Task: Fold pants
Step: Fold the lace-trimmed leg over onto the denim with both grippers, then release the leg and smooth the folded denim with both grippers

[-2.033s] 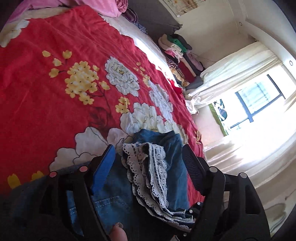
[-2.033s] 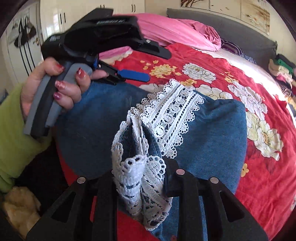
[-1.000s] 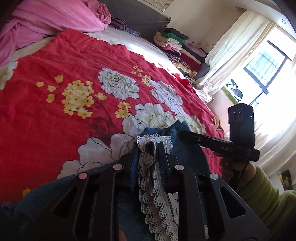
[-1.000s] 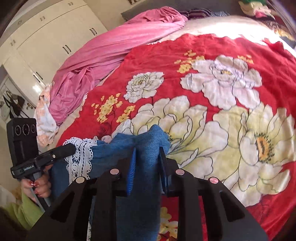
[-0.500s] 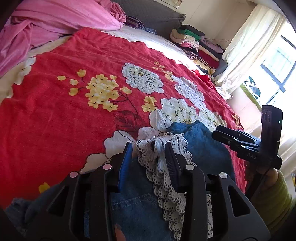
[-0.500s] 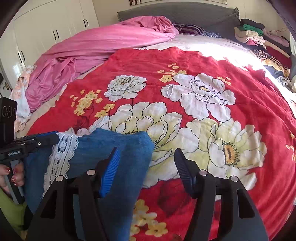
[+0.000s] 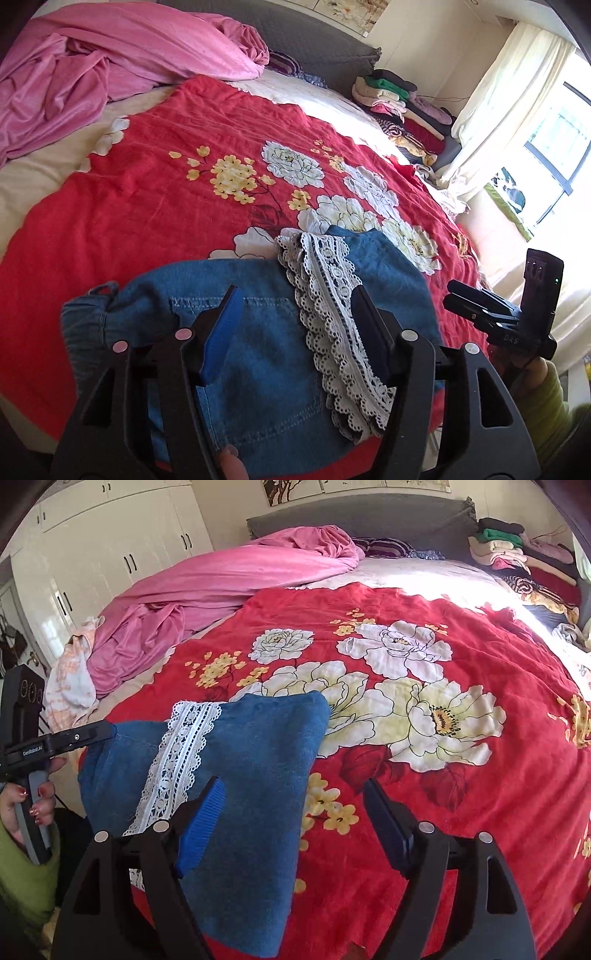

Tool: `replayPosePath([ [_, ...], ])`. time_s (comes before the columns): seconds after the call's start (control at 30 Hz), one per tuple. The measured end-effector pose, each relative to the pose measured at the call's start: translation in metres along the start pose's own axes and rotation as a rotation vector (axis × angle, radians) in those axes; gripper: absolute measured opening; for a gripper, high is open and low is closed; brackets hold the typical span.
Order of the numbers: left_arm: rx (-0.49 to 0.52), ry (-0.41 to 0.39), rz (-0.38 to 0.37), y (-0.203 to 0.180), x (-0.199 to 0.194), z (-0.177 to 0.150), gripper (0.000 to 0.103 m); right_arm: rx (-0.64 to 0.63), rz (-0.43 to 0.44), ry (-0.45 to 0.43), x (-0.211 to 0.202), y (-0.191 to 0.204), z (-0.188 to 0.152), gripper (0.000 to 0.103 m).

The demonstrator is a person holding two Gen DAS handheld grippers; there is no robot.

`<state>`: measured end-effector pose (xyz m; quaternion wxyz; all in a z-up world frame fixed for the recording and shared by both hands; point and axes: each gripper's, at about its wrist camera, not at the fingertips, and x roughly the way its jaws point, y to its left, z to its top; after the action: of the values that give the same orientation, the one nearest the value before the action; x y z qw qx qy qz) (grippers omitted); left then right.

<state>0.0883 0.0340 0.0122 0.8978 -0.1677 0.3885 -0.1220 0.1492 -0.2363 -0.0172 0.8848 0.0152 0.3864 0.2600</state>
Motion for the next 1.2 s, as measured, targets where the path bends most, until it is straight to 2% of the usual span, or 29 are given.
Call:
replayPosePath([
  [0.13,0.025,0.006,0.015,-0.016,-0.009,-0.012,0.063,0.008,0.014,-0.013,-0.009,0.0,-0.005,0.077],
  [0.2,0.019,0.023,0.01,-0.021,-0.009,-0.019,0.063,0.011,0.02,-0.016,-0.013,0.0,-0.008,0.081],
  [0.5,-0.034,0.16,-0.05,-0.039,0.008,-0.066,0.063,0.01,0.062,0.033,-0.019,0.002,-0.039,0.081],
  [0.6,-0.063,0.208,-0.054,-0.04,0.017,-0.08,0.057,0.013,0.091,0.058,-0.015,0.003,-0.051,0.081],
  [0.73,-0.088,0.236,-0.012,-0.042,0.035,-0.086,0.048,0.022,0.118,0.092,-0.004,0.004,-0.06,0.08],
  [0.77,-0.104,0.235,-0.015,-0.042,0.039,-0.086,0.037,0.031,0.131,0.102,0.0,0.004,-0.062,0.076],
  [0.83,-0.118,0.245,-0.016,-0.042,0.047,-0.087,0.029,0.029,0.156,0.118,0.008,0.007,-0.065,0.057],
  [0.87,-0.101,0.245,-0.006,-0.044,0.048,-0.088,0.019,0.028,0.168,0.127,0.011,0.008,-0.066,0.04],
  [0.9,-0.093,0.245,-0.014,-0.046,0.048,-0.088,0.014,0.031,0.185,0.134,0.014,0.01,-0.067,0.031],
  [0.97,-0.091,0.235,-0.017,-0.045,0.039,-0.086,0.006,0.027,0.194,0.129,0.012,0.015,-0.066,0.028],
  [1.07,-0.041,0.203,0.034,-0.041,0.02,-0.084,0.006,0.003,0.201,0.104,0.003,0.021,-0.065,0.028],
  [1.2,-0.037,0.259,0.05,-0.039,0.033,-0.09,0.009,-0.036,0.123,0.14,0.011,0.026,-0.072,0.031],
])
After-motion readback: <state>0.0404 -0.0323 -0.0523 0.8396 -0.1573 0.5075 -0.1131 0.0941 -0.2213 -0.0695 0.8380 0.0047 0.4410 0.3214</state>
